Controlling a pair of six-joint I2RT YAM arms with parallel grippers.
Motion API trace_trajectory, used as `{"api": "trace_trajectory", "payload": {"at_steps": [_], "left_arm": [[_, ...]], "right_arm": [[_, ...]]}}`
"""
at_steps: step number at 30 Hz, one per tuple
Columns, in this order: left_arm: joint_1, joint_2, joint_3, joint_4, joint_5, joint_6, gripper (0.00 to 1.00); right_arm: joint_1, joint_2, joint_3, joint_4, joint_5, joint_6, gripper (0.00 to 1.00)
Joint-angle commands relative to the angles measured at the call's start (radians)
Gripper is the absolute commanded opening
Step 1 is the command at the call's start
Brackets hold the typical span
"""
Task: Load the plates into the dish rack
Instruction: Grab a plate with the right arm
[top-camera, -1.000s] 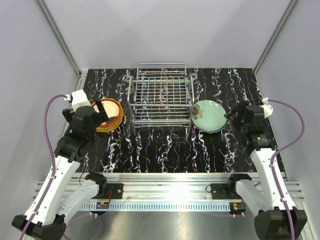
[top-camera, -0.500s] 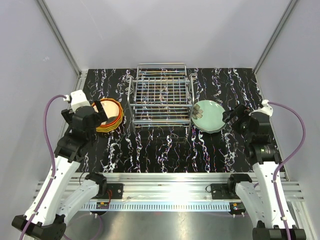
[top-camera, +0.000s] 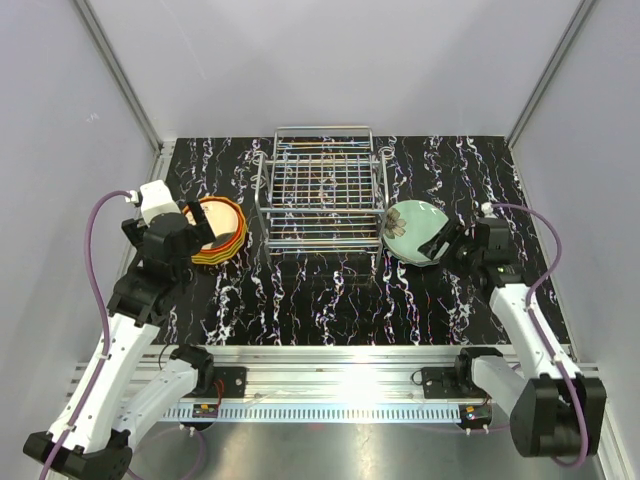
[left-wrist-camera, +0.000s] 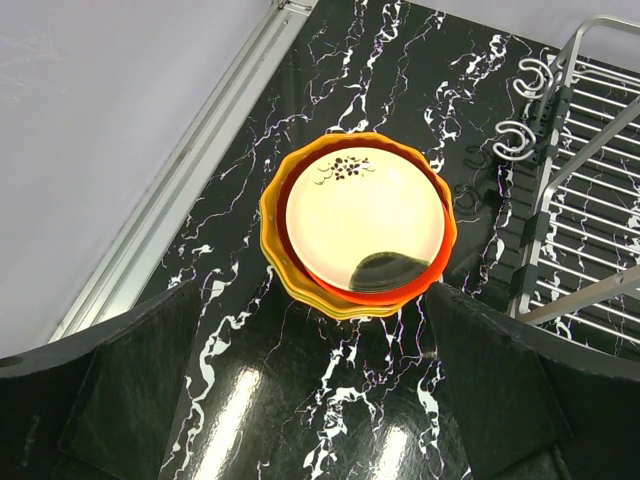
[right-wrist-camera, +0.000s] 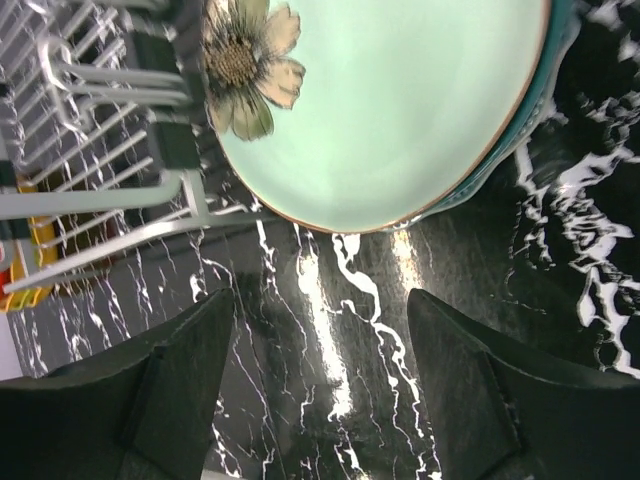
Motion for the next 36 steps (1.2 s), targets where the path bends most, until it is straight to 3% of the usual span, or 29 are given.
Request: {"api": "trace_trajectory", "payload": {"at_steps": [1, 8, 13, 17, 36], "left_arm": [[-0.005, -0.01, 0.008, 0.051, -0.002, -0.01, 0.99], [-0.003, -0.01, 0.008, 0.051, 0.021, -0.01, 0.99], [-0.005, -0.008, 0.01, 0.052, 0.038, -0.012, 0.99], [-0.003, -0.007, 0.011, 0.052, 0.046, -0.012, 0.99], [-0.003, -0.002, 0.013, 0.051, 0.058, -0.009, 0.99]], "right_arm": [[0.012, 0.057, -0.015, 0.131, -0.132, -0.018, 0.77], [0.154, 0.153, 0.046, 0.14, 0.057, -0.081, 0.76], [0.2, 0.307, 0.104, 0.136, 0.153, -0.133, 0.75], [0.243, 0.339, 0.137, 0.136, 0.219, -0.184, 0.74], [0.348, 0.525, 0.206, 0.187, 0.309, -0.247, 0.7]]}}
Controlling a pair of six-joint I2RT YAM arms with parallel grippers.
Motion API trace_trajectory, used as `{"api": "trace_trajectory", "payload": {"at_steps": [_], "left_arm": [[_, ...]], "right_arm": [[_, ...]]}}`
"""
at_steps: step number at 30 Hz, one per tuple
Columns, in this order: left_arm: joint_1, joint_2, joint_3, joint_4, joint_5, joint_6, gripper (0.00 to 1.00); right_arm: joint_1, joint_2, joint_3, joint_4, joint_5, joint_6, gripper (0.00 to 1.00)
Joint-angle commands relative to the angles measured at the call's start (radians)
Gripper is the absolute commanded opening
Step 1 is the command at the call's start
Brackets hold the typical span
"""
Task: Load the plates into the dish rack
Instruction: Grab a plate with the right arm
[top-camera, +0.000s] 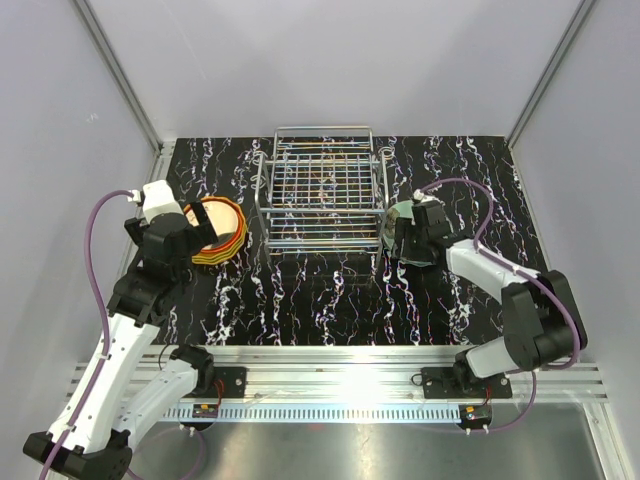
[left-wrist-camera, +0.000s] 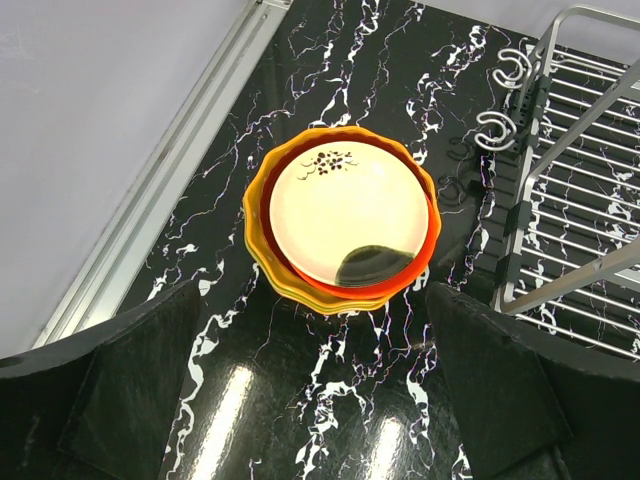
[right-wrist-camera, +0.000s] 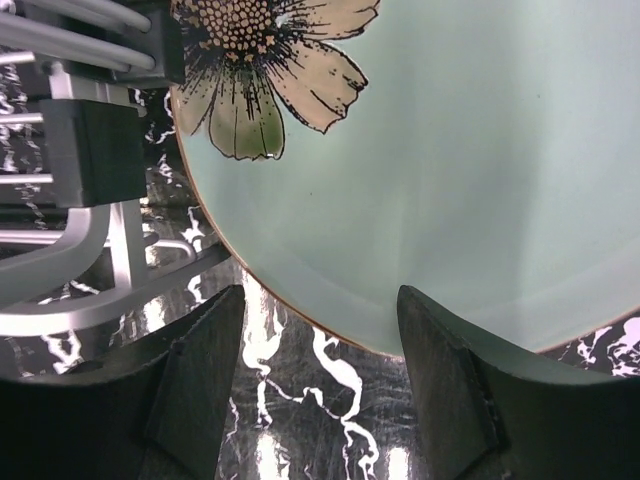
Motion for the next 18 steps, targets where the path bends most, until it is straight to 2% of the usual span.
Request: {"api": "trace_trajectory", "payload": {"at_steps": [1, 10, 18], "left_arm": [[-0.003, 0.001, 0.011, 0.051, 0.013, -0.007, 0.99], [-0.003, 0.006, 0.013, 0.051, 0.017, -0.009, 0.99], [-0.003, 0.01, 0.013, 0.049, 0.019, -0.007, 0.99]], "right_arm": [[0.04, 0.037, 0.061, 0.023, 0.09, -0.03, 0.7], [0.06, 0.107, 0.107, -0.043, 0.233, -0.009, 0.72], [0.064, 0.167, 0.164, -0.115, 0.308, 0.017, 0.66]]}}
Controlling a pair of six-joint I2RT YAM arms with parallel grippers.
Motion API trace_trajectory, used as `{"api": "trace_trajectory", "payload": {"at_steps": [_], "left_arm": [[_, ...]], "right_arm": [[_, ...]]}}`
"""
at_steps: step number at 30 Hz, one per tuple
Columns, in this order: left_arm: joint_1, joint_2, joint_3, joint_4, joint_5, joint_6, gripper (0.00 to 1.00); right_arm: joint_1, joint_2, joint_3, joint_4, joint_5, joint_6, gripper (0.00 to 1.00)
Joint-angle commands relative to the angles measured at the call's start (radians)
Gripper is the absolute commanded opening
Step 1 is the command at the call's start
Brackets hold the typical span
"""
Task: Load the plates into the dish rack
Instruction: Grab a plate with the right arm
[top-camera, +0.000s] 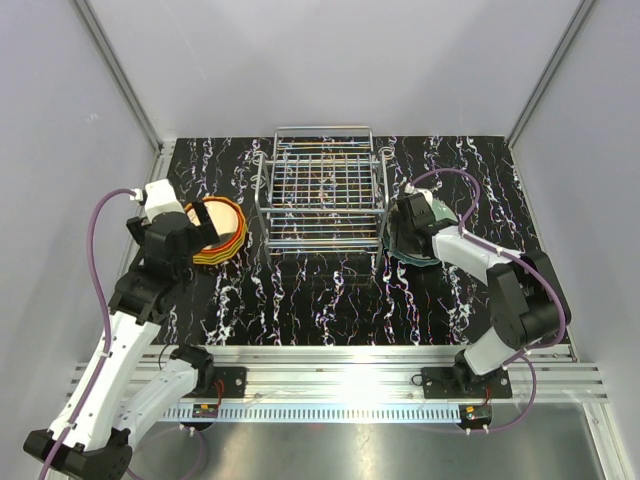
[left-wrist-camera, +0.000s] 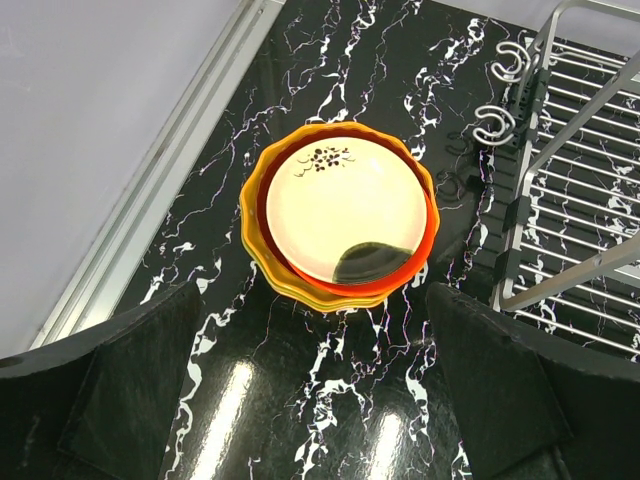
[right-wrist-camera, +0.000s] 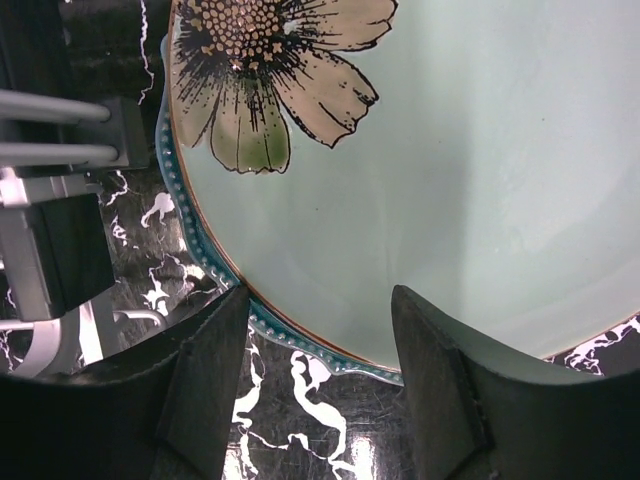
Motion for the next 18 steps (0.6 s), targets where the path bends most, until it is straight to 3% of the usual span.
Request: {"api": "trace_trajectory", "payload": {"at_steps": [1, 7, 11, 18], "left_arm": [[-0.003, 0.007, 0.013, 0.049, 0.009, -0.007, 0.99], [-0.003, 0.01, 0.013, 0.048, 0.015, -0.007, 0.99], [-0.003, 0.008, 0.013, 0.048, 0.015, -0.009, 0.99], [-0.003, 0.007, 0.013, 0.048, 0.014, -0.009, 0.99]], "right_arm": [[0.0, 0.016, 0.031, -0.044, 0.108, 0.018, 0.65], [-0.002, 0.006, 0.025, -0.046, 0.115, 0.03, 0.66], [-0.002, 0.002, 0.02, -0.026, 0.03, 0.02, 0.57], [0.001, -0.026, 0.002, -0.012, -0.089, 0.029, 0.25]]}}
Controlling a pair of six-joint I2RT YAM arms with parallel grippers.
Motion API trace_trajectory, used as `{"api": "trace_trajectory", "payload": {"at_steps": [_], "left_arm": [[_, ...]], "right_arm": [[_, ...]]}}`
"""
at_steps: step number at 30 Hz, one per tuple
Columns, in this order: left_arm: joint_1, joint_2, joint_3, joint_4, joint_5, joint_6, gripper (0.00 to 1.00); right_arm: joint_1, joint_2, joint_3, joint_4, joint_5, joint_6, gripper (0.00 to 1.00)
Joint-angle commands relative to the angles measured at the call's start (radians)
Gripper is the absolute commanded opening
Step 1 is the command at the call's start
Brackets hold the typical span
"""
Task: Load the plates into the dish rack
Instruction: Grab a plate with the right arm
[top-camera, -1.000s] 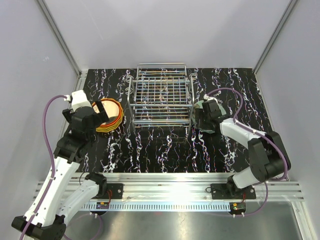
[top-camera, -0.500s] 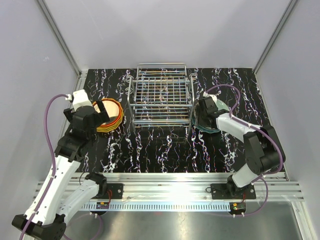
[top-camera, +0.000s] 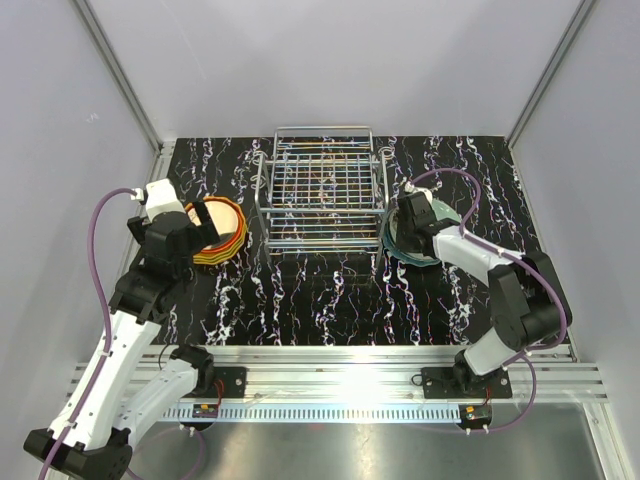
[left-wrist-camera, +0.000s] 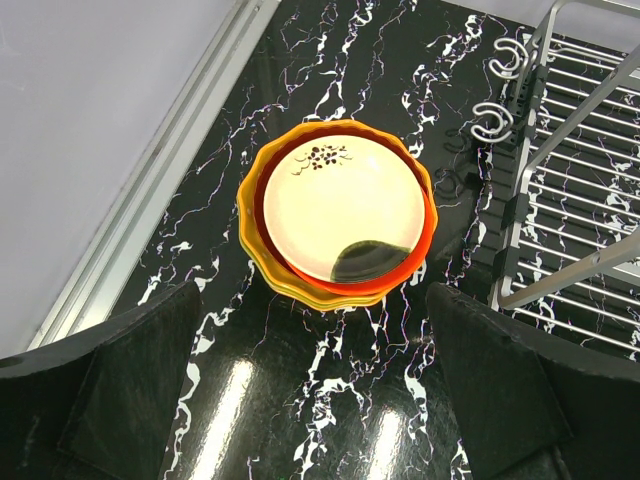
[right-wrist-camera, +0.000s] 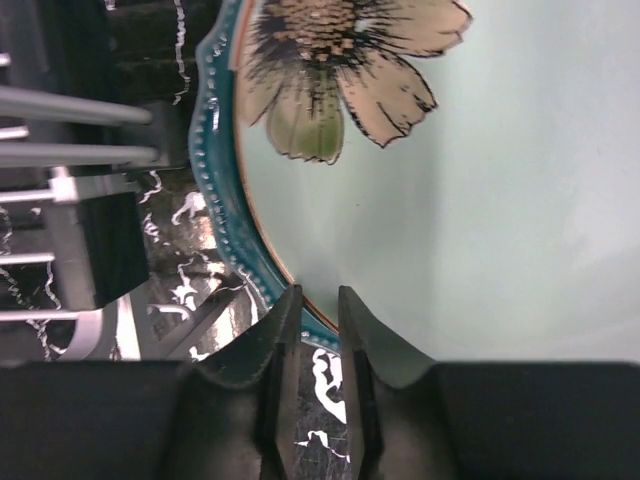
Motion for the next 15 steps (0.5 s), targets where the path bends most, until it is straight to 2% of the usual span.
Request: {"api": "trace_trajectory", "payload": {"at_steps": [1, 10, 13, 15], "left_arm": [[-0.003, 0.0, 0.013, 0.048, 0.008, -0.009, 0.99], [-0.003, -0.001, 0.013, 0.046, 0.003, -0.009, 0.99], [-0.003, -0.001, 0.013, 0.048, 0.003, -0.009, 0.99], [-0.003, -0.003, 0.011, 0.046, 0.002, -0.009, 0.99]], "right_arm": [[0.001, -0.029, -0.004, -0.023, -0.062, 0.012, 0.24], [0.01, -0.089, -0.018, -0.066, -0.083, 0.02, 0.19], [0.01, -0.097, -0.015, -0.078, -0.068, 0.018, 0.29], [0.011, -0.098, -0.006, -0.088, -0.062, 0.003, 0.45]]}}
